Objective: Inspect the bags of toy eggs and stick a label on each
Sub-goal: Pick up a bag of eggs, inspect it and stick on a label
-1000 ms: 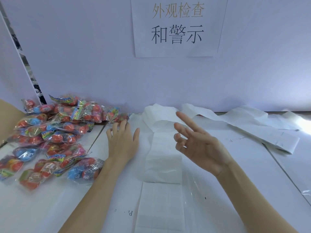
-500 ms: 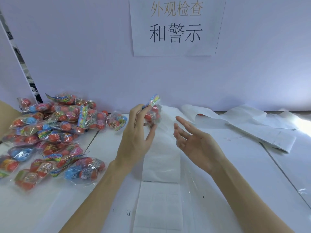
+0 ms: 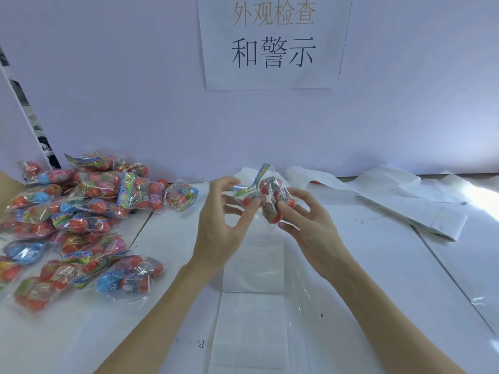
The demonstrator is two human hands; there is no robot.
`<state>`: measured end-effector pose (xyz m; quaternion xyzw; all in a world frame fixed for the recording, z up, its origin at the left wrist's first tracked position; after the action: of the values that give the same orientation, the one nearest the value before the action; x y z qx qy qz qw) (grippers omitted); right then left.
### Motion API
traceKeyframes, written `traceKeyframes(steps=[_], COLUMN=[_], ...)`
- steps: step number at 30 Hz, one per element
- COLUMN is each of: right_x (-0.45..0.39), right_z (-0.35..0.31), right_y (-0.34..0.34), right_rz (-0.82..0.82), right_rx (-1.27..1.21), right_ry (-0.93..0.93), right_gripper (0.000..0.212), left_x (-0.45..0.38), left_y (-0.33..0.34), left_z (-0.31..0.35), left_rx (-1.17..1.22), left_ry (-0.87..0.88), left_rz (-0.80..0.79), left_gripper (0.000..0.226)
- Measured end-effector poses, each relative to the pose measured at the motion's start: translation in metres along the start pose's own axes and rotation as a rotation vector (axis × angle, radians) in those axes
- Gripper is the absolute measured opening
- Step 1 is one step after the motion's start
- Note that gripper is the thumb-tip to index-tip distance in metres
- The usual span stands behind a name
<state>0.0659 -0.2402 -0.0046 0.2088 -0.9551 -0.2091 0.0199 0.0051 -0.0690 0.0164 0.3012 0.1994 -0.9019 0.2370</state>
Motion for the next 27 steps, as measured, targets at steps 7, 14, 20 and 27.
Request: traceKeyframes(steps=[7,14,20,27], right_x=[0.001,0.002,0.000,-0.002], right_z=[0.001,0.005,0.007,0.017], right_y=[0.005,0.004,-0.002,0.000], right_rz=[-0.087,0.003,0.088,0.129], right_rx=[0.119,0.195,0.241,0.245], right_ry=[0.008,0.006,-0.046,-0.007], right_gripper=[0.035,0.041,0.036,0.046], left_x=[-0.002,-0.002,0.000,0.003], left_y=[0.001,0.000,0.003,0.008], left_z=[-0.025,-0.026,-0.029,-0.025], left_rx=[0.275,0.270,0.156,0.049], left_ry=[-0.545,-0.480,-0.385,-0.330], left_rz=[-0.145,-0.170,-0.168,-0.140], left_gripper=[0.040,0.035,0.025,0.029])
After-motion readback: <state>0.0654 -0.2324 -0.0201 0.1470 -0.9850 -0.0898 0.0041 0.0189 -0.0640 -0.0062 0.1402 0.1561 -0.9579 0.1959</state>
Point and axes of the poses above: each hand's wrist, its own x-axis away from the middle knuckle, its own y-axis out of the palm, z = x × y, the point moved 4 cm from there along -x, towards the middle knuckle, and after that the axes turned 2 degrees about -x, right-handed, at the moved point
